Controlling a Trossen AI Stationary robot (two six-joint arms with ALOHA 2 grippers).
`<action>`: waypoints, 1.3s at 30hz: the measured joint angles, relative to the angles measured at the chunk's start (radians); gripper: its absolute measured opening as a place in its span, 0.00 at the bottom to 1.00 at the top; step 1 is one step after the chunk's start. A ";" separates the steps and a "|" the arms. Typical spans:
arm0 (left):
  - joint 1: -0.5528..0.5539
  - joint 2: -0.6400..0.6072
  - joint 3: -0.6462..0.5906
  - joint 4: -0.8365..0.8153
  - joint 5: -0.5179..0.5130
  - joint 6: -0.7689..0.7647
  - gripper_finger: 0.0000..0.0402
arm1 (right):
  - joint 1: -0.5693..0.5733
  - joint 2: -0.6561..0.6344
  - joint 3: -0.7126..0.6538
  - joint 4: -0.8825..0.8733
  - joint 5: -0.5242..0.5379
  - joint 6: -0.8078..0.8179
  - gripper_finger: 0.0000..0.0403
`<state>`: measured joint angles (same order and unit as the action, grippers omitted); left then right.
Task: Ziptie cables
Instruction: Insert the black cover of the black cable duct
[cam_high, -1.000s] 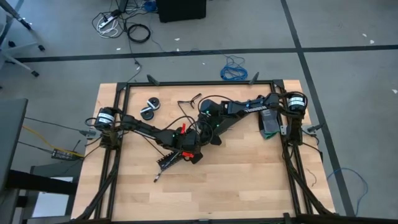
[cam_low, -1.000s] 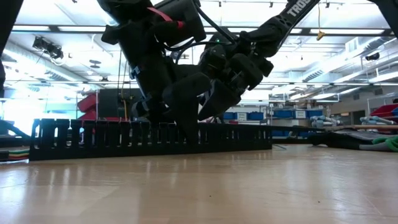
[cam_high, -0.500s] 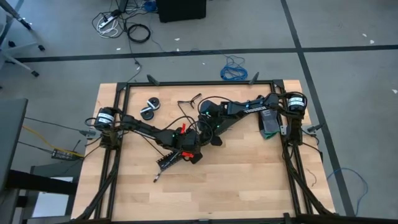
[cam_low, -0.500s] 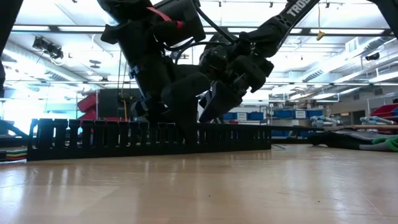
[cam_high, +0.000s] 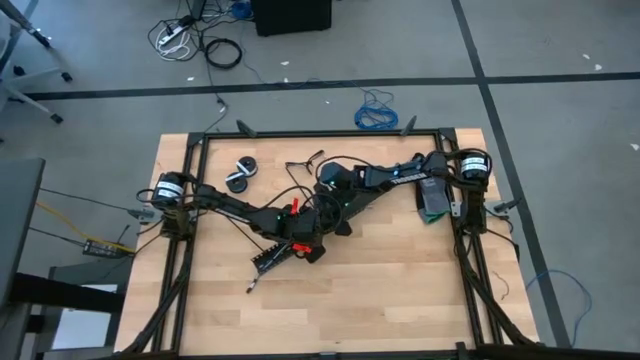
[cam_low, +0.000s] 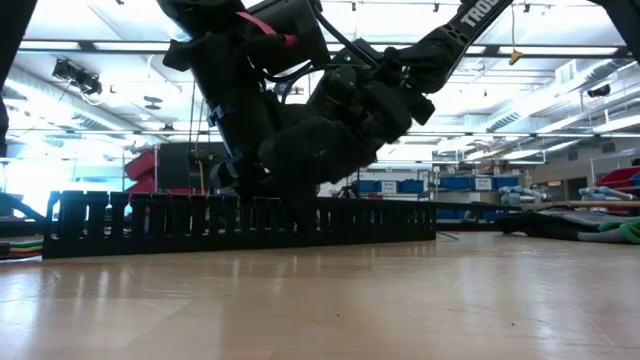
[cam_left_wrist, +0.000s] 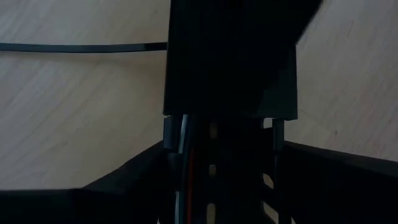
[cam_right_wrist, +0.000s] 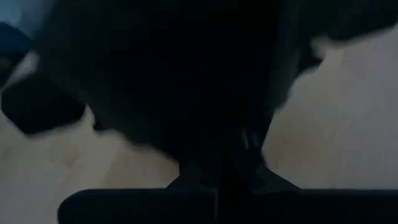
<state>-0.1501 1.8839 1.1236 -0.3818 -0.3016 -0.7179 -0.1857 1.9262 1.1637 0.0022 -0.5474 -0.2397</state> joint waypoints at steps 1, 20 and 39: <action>0.000 0.000 0.000 0.000 0.000 0.000 0.61 | -0.007 -0.004 0.001 0.007 -0.003 0.013 0.00; -0.001 -0.002 -0.002 -0.025 0.018 -0.008 0.61 | -0.021 0.045 -0.007 -0.134 -0.014 -0.081 0.00; 0.006 0.001 -0.002 -0.008 0.027 -0.005 0.61 | -0.025 0.031 0.018 -0.083 -0.028 0.011 0.00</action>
<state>-0.1439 1.8846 1.1217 -0.3893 -0.2744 -0.7231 -0.2108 1.9571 1.1820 -0.0810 -0.5757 -0.2282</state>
